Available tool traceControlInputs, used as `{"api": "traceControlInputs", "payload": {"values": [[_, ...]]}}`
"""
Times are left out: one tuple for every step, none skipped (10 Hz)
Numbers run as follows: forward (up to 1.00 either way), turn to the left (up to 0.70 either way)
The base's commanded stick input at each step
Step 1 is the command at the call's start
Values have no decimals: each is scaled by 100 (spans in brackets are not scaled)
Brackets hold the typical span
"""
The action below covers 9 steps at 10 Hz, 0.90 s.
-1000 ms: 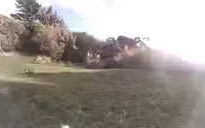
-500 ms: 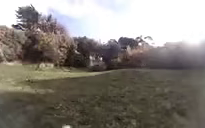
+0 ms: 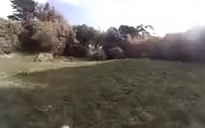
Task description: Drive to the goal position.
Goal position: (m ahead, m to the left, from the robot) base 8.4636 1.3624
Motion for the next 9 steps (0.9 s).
{"api": "traceControlInputs", "payload": {"values": [[70, 0], [70, 0], [70, 0], [70, 0], [70, 0], [70, 0], [70, 1], [70, 1], [70, 0]]}}
